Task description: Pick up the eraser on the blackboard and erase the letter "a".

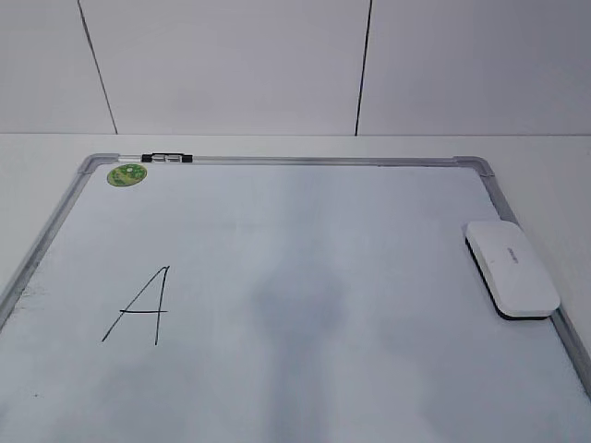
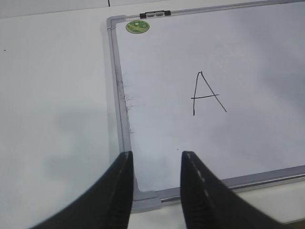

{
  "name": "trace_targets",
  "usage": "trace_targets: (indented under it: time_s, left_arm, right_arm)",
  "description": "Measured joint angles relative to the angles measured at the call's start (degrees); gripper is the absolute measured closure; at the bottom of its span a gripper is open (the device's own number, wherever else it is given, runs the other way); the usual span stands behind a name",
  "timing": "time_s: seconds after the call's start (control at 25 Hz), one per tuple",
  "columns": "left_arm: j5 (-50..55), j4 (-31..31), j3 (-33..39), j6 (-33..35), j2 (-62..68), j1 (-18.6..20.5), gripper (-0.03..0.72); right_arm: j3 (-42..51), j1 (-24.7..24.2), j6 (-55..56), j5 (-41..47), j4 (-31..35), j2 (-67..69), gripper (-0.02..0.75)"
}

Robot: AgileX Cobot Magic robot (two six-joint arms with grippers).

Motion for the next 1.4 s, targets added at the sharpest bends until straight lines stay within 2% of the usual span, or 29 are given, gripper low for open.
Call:
trace_targets:
  time_s: [1.4]
  left_arm:
    - [0.0,0.0,0.0,0.0,0.0,0.0,0.444]
  right_arm:
    - [0.0,0.37,0.0,0.0,0.0,0.0,0.146]
